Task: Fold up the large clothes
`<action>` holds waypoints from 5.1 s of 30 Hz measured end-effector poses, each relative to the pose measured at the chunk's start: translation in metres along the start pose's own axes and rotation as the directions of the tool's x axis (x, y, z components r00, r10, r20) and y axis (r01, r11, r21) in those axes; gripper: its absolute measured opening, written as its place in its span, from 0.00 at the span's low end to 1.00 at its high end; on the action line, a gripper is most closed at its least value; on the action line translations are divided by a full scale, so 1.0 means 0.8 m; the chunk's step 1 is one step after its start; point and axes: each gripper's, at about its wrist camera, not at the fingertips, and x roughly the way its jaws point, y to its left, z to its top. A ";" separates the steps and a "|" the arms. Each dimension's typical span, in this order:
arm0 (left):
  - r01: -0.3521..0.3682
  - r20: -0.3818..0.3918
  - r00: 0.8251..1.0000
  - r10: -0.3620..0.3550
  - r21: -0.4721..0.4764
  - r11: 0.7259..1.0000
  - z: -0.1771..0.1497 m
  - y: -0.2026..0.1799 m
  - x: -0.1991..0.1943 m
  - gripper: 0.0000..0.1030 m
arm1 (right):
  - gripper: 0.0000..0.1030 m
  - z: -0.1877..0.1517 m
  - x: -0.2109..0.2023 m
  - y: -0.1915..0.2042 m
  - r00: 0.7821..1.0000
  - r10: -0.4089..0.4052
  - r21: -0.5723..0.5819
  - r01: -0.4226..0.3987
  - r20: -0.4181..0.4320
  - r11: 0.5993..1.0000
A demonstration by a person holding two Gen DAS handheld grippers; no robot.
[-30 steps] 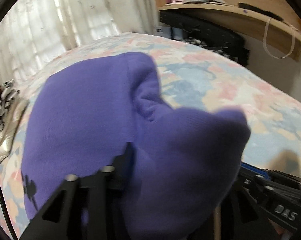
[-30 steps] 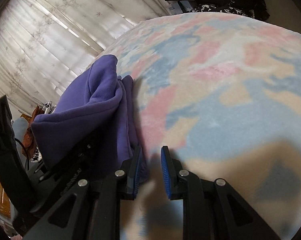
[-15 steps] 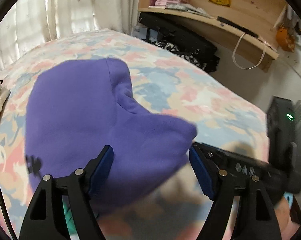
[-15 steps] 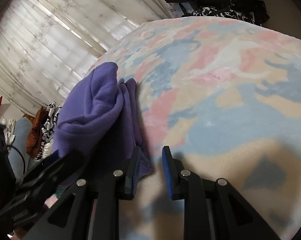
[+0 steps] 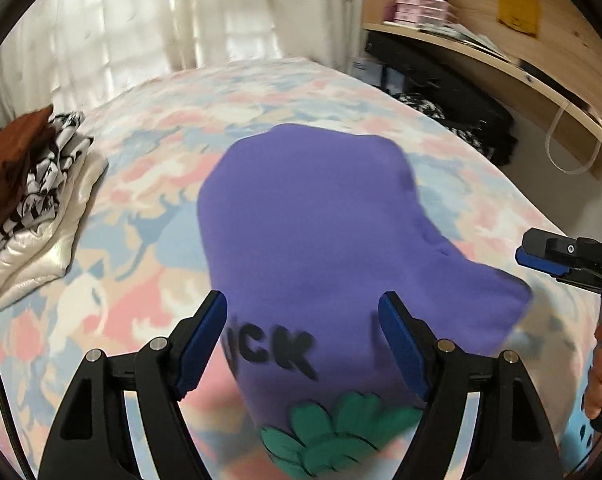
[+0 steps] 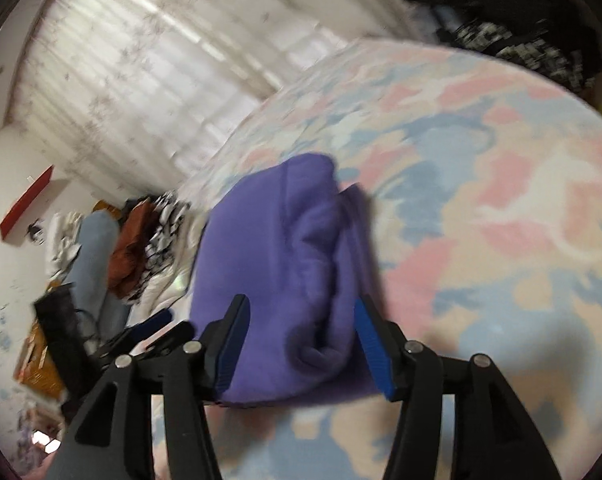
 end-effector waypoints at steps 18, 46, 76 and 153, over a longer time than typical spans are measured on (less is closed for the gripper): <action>0.018 -0.067 0.998 -0.004 0.208 0.978 0.030 -0.025 0.074 0.86 | 0.15 0.027 0.120 -0.003 0.981 0.006 -0.105 -0.028 -0.196 0.994; -0.010 -0.059 0.998 0.012 0.047 0.999 0.053 0.024 0.062 0.99 | 0.73 0.046 0.090 -0.003 0.993 -0.028 -0.078 0.018 -0.118 0.997; 0.078 -0.213 0.971 -0.107 -0.137 0.987 0.089 0.070 0.169 1.00 | 0.37 0.106 0.221 -0.051 0.970 -0.157 -0.004 0.159 -0.186 0.987; 0.403 -0.082 0.872 -0.483 -0.441 0.802 -0.074 0.054 0.133 1.00 | 0.83 0.010 0.171 -0.063 0.912 0.156 0.060 -0.144 -0.379 0.988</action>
